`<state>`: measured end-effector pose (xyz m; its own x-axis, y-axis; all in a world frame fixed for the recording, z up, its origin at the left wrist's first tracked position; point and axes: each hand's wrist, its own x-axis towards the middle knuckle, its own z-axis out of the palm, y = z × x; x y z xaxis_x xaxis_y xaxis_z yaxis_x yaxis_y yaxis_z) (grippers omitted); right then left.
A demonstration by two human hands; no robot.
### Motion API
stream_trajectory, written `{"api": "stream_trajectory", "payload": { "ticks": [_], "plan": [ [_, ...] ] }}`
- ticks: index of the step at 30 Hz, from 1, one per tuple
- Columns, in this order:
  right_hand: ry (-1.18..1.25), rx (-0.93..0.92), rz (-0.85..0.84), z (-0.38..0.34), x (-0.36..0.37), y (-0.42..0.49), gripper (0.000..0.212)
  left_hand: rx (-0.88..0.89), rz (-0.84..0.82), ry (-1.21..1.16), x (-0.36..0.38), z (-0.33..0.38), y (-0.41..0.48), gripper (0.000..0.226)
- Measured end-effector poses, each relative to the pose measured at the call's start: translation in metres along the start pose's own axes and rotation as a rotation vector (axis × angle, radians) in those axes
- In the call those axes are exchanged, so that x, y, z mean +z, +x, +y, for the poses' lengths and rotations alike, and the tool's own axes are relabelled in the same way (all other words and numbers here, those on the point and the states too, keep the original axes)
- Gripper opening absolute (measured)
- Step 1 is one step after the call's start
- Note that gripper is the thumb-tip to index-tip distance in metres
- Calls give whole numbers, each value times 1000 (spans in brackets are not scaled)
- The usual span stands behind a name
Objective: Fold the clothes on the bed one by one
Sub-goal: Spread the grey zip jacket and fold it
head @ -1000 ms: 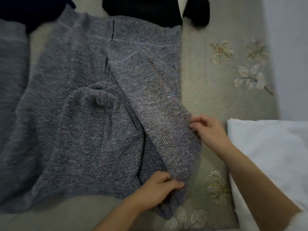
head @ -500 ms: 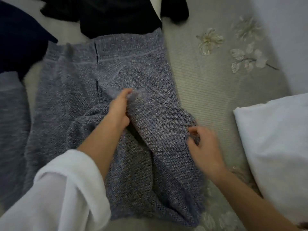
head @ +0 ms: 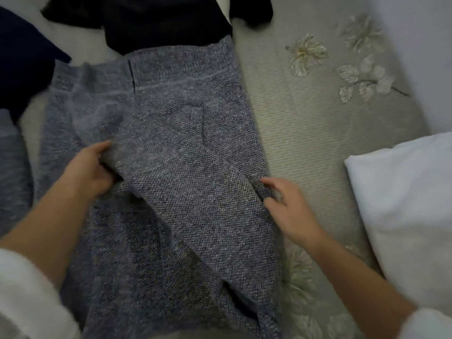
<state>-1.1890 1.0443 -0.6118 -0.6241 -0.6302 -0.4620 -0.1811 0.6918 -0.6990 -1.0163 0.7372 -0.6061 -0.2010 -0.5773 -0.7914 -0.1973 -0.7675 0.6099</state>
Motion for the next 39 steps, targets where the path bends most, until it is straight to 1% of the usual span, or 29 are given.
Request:
{"api": "stream_trajectory", "payload": {
  "ticks": [2, 3, 5, 7, 8, 9, 10, 11, 13, 14, 15, 17, 18, 19, 20, 21, 22, 23, 24, 25, 26, 27, 29, 30, 31, 32, 35, 37, 39],
  "plan": [
    [-88, -80, -84, -5, 2, 8, 48, 7, -2, -34, -1, -5, 2, 23],
    [-148, -112, -146, -8, 1, 11, 44, 30, 9, -70, -1, -5, 2, 24],
    [-294, -130, -312, -13, -1, 14, 35, 98, 39, -169, -4, -1, 2, 28],
    [-402, -143, -453, -15, -2, 15, 32, 163, 61, -259, -9, 4, 2, 37],
    [-393, -150, -495, -16, -4, 13, 30, 177, 67, -273, -11, 6, 1, 39],
    [-328, -146, -525, -16, -7, 12, 26, 177, 69, -272, -12, 7, 0, 40],
    [-214, -125, -543, -15, -13, 10, 24, 172, 65, -262, -12, 8, 0, 40],
    [-73, -95, -537, -13, -20, 9, 23, 169, 56, -252, -11, 8, -1, 39],
    [205, -41, -422, -5, -37, 10, 21, 159, 31, -219, -6, 8, -2, 40],
    [275, -29, -331, 2, -44, 10, 23, 147, 20, -192, -3, 6, -2, 40],
    [267, -31, -253, 9, -49, 9, 28, 133, 17, -150, 0, 3, -2, 39],
    [120, -6, -195, 21, -44, 6, 31, 129, 78, -27, 6, -6, 0, 39],
    [20, 26, -198, 24, -37, 4, 30, 166, 157, 52, 10, -12, 1, 39],
    [-75, 49, -195, 25, -32, 1, 29, 238, 268, 171, 12, -17, 0, 41],
    [-163, 52, -172, 24, -27, -1, 31, 344, 378, 348, 14, -21, -3, 48],
    [-246, 32, -127, 21, -23, -3, 33, 468, 452, 554, 17, -27, -11, 57],
    [-325, -11, -60, 17, -21, -7, 38, 609, 477, 753, 21, -35, -21, 66],
    [-394, -73, 30, 13, -18, -11, 44, 763, 448, 937, 27, -47, -33, 70],
    [-443, -154, 118, 9, -13, -17, 51, 898, 364, 1100, 33, -61, -45, 70],
    [-483, -250, 176, 8, -7, -22, 59, 976, 256, 1246, 41, -77, -57, 69],
    [-532, -340, 193, 7, 0, -28, 65, 995, 159, 1378, 46, -95, -65, 67],
    [-598, -400, 143, 8, 7, -34, 70, 971, 91, 1496, 48, -115, -69, 65],
    [-768, -436, -66, 17, 20, -42, 76, 859, 24, 1666, 46, -151, -74, 64],
    [-844, -418, -157, 25, 27, -45, 77, 815, 12, 1714, 43, -163, -74, 65],
    [-909, -396, -208, 32, 33, -47, 77, 797, 12, 1729, 40, -172, -74, 66],
    [-950, -383, -215, 38, 38, -47, 77, 796, 18, 1721, 38, -175, -72, 65],
    [-952, -338, -184, 36, 48, -45, 81, 772, -17, 1697, 39, -174, -65, 64],
    [-910, -304, -159, 27, 54, -45, 82, 768, -112, 1674, 37, -166, -65, 65],
    [-823, -285, -90, 10, 59, -49, 78, 804, -204, 1609, 25, -151, -68, 63]
  ]
}}
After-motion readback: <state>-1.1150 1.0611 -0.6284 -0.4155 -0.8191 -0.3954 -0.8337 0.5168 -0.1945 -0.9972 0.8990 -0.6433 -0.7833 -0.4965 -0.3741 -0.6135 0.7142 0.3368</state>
